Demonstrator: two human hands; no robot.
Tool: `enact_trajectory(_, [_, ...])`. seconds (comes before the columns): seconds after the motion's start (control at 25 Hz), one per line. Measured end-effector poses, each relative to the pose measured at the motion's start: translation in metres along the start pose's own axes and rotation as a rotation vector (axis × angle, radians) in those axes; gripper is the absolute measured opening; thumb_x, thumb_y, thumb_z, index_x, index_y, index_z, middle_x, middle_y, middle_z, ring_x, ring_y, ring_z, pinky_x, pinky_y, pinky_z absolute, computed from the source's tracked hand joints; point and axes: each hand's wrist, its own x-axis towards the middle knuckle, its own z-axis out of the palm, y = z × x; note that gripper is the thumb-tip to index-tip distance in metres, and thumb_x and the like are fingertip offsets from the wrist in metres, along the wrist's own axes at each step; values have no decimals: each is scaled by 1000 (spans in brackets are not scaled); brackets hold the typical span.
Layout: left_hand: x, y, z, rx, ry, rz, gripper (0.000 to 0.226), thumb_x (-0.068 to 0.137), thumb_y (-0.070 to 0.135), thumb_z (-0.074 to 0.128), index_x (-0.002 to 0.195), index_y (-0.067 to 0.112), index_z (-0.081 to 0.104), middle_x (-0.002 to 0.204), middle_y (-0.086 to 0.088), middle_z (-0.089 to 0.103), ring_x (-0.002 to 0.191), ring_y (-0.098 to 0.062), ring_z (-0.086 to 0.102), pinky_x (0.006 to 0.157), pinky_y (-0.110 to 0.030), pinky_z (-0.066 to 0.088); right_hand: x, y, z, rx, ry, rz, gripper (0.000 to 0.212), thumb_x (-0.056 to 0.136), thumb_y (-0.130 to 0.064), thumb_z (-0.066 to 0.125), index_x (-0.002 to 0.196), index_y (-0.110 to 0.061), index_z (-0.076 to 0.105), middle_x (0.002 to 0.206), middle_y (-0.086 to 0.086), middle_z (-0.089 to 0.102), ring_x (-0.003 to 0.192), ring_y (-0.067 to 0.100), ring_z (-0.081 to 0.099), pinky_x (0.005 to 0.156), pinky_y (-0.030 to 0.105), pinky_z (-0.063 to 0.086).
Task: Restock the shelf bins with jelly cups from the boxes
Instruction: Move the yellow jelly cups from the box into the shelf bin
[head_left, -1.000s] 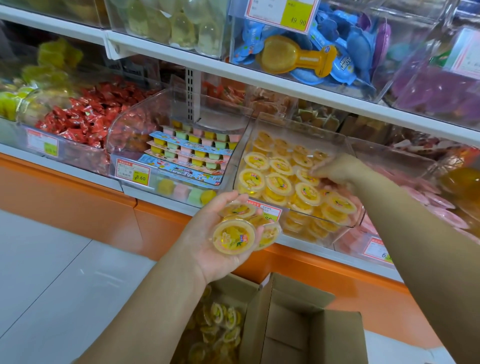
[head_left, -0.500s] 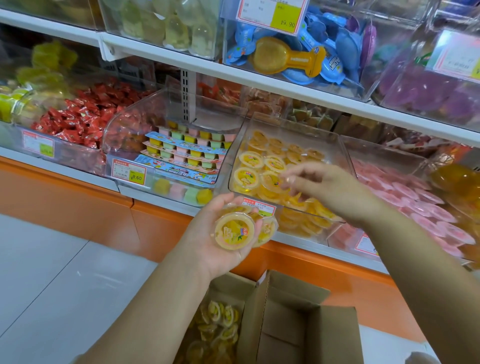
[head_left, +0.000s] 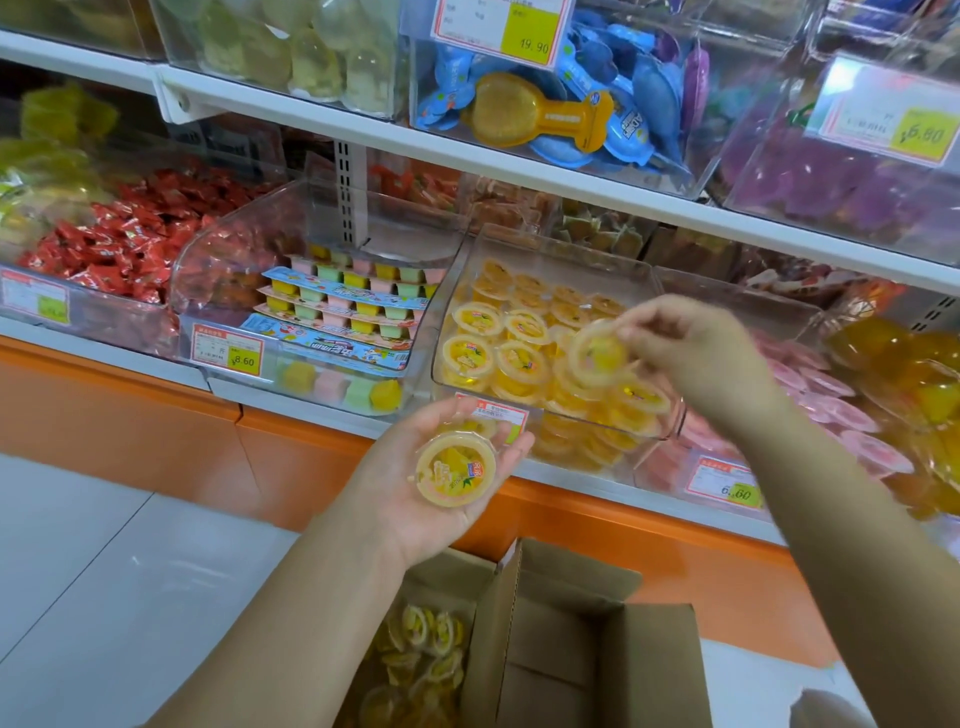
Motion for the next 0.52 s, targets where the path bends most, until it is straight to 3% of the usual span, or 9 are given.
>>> enact_trajectory(0.08, [-2, 1, 1, 14, 5, 17, 32, 81, 10, 72, 112, 3, 67, 107, -28, 70, 86, -40, 74, 48, -38, 60, 33, 11, -22, -376, 126, -4, 9, 87, -10, 64, 86, -18, 70, 87, 2, 68, 77, 12, 57, 74, 23, 40])
enact_trajectory(0.16, [-4, 2, 3, 19, 17, 49, 20, 85, 10, 70, 103, 1, 66, 99, -28, 72, 76, -34, 75, 58, -38, 63, 58, 22, -29, -617, 21, 17, 10, 88, -12, 63, 90, -14, 72, 96, 5, 69, 87, 19, 58, 75, 24, 37])
enact_trajectory(0.24, [-4, 2, 4, 26, 35, 81, 20, 87, 11, 70, 104, 3, 64, 93, -28, 72, 69, -31, 74, 61, -36, 62, 74, 30, -24, -703, -127, 43, 11, 87, -12, 62, 87, -14, 73, 99, 5, 70, 90, 19, 59, 76, 23, 37])
enact_trajectory(0.36, [-1, 3, 2, 59, 53, 108, 31, 85, 11, 72, 114, 7, 64, 93, -26, 73, 69, -28, 74, 52, -34, 60, 88, 37, -15, -778, -286, 59, 15, 86, -12, 61, 79, -23, 69, 100, 3, 71, 86, 14, 56, 76, 23, 40])
enact_trajectory(0.44, [1, 4, 1, 64, 63, 109, 39, 84, 11, 74, 121, 9, 63, 98, -26, 72, 70, -28, 74, 50, -32, 58, 92, 41, -14, -827, -330, 50, 22, 87, -16, 60, 74, -34, 62, 107, 0, 70, 93, 15, 58, 84, 26, 45])
enact_trajectory(0.52, [3, 4, 1, 69, 69, 113, 42, 83, 11, 75, 124, 10, 63, 97, -25, 72, 71, -28, 74, 50, -32, 57, 92, 46, -14, -884, -336, 46, 19, 91, -24, 57, 83, -39, 65, 117, -4, 67, 107, 18, 58, 93, 31, 45])
